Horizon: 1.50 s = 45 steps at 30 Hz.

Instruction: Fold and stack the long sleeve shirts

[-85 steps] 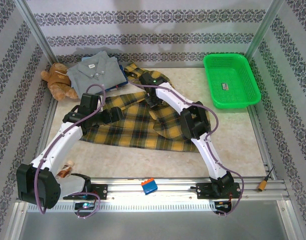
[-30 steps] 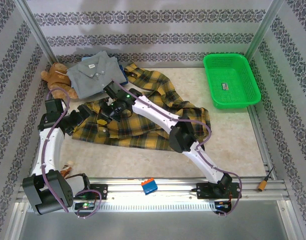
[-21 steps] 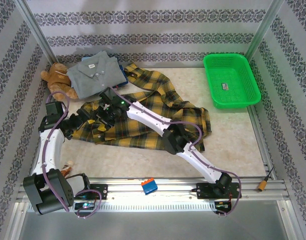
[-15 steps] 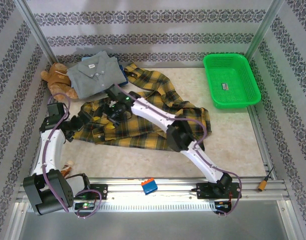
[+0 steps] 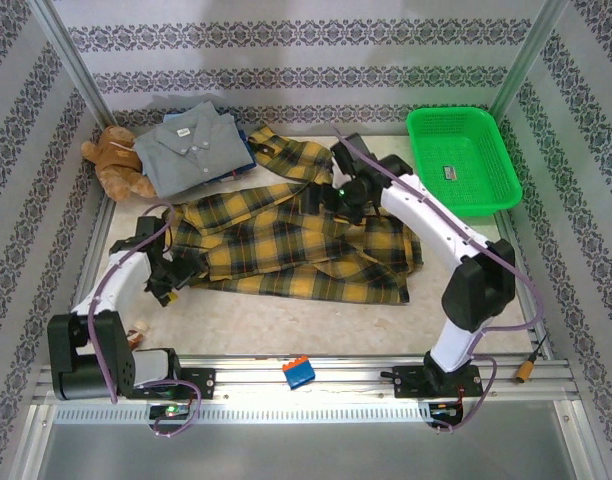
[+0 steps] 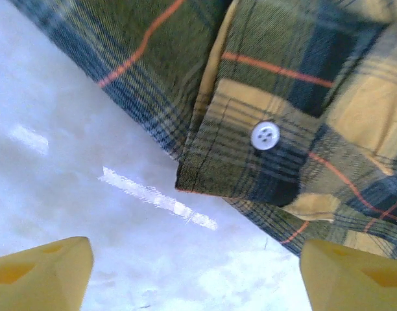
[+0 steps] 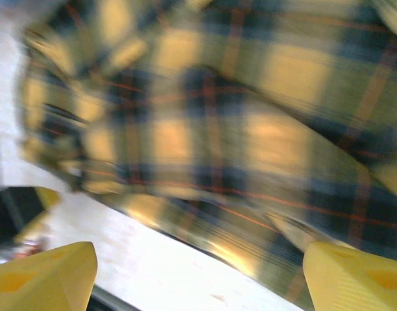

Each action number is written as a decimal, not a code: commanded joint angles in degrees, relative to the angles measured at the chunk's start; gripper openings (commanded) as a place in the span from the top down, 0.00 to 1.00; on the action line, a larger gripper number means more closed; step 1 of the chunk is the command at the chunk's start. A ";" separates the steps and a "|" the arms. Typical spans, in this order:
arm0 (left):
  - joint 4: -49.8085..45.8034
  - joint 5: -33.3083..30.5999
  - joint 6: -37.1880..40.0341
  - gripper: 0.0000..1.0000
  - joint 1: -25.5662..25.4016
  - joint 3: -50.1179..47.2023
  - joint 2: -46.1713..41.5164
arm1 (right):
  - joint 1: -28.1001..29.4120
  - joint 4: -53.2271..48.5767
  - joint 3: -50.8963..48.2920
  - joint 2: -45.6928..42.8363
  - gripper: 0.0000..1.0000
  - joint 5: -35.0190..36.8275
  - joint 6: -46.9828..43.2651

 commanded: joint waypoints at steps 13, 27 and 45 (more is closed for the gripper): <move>15.68 1.10 -8.61 0.39 -2.07 -1.86 9.31 | -4.32 2.25 -20.94 -10.55 0.15 3.84 -10.22; 16.34 -0.77 -9.76 0.49 -1.99 -1.77 6.79 | -4.28 3.68 -22.91 -11.13 0.16 1.82 -8.92; 14.90 -1.25 -10.39 0.53 -1.64 -2.76 4.26 | -4.18 4.69 -24.13 -10.91 0.16 -0.06 -8.21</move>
